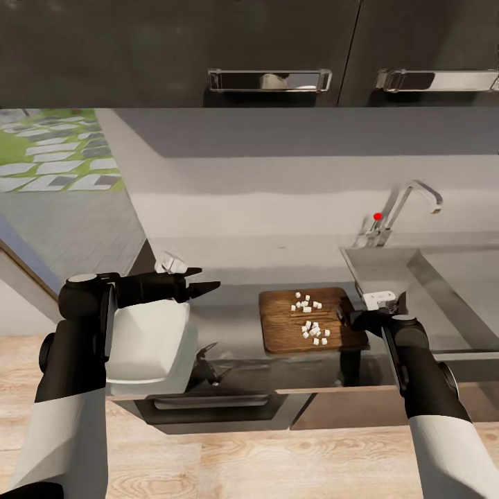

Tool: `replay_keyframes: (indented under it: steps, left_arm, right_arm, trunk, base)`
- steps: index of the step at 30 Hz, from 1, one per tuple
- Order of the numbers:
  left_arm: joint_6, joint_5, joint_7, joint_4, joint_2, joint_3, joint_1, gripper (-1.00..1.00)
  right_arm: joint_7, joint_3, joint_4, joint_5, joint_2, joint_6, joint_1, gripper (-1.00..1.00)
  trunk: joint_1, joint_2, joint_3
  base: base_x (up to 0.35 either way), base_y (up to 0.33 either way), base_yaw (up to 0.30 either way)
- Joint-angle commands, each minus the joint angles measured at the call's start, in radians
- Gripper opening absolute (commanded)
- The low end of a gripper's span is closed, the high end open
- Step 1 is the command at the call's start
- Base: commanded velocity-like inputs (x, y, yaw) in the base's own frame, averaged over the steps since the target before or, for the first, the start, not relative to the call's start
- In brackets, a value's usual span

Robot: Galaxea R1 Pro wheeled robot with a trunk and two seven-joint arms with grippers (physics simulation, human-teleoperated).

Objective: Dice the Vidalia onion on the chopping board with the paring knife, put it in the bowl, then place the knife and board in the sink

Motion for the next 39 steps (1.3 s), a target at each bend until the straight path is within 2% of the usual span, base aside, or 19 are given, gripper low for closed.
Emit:
replay_keyframes:
  steps: [1,39]
  left_arm:
    - [0.010,-0.010,-0.010,-0.001,-0.001,0.002,-0.001,1.00]
    - [0.010,-0.010,-0.010,-0.001,-0.001,0.002,-0.001,1.00]
  right_arm:
    - [0.009,-0.001,-0.001,0.010,0.000,0.003,-0.001,-1.00]
    - [0.009,-0.001,-0.001,0.010,0.000,0.004,-0.001,-1.00]
  trunk:
    - [0.001,-0.002,0.000]
    - [0.001,-0.002,0.055]
  base:
    - [0.000,0.000,0.000]
    - [0.000,0.000,0.000]
